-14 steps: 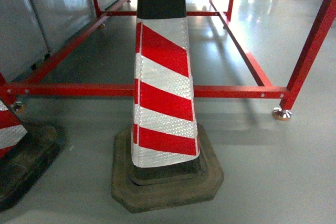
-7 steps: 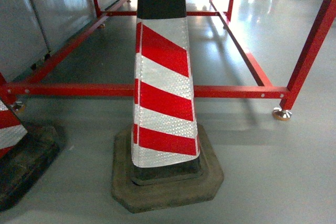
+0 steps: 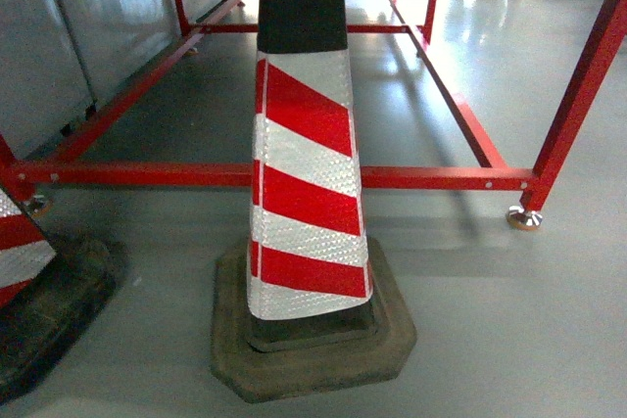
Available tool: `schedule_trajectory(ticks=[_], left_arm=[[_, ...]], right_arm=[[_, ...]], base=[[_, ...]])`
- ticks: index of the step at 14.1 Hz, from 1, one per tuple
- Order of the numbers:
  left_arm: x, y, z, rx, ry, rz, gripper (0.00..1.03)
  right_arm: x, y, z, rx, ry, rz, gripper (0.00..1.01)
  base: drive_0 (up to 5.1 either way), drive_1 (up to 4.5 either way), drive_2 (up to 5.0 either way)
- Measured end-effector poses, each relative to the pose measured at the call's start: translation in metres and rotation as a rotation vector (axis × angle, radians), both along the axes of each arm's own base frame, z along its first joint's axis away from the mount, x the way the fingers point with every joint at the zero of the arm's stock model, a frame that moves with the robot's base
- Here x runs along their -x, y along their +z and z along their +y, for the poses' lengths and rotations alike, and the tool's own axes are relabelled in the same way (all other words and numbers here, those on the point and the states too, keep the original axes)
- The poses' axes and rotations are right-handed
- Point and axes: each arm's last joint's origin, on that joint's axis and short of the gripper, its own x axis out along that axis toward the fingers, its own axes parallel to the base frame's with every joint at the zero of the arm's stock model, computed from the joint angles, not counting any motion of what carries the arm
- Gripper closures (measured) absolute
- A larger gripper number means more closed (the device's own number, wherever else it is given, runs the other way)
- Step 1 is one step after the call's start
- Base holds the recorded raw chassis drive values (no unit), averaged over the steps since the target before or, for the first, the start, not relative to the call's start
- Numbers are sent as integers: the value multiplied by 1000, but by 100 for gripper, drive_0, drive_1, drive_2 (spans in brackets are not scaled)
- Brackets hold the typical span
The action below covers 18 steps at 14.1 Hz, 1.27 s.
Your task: Pick blue part to blue bin on bottom shelf
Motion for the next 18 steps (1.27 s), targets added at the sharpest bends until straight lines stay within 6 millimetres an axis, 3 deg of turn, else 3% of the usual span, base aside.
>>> schedule_trajectory(ticks=[18], left_arm=[[0, 0, 0, 2, 3, -3, 5]], right_arm=[[0, 0, 0, 0, 0, -2, 3]], base=[[0, 0, 0]])
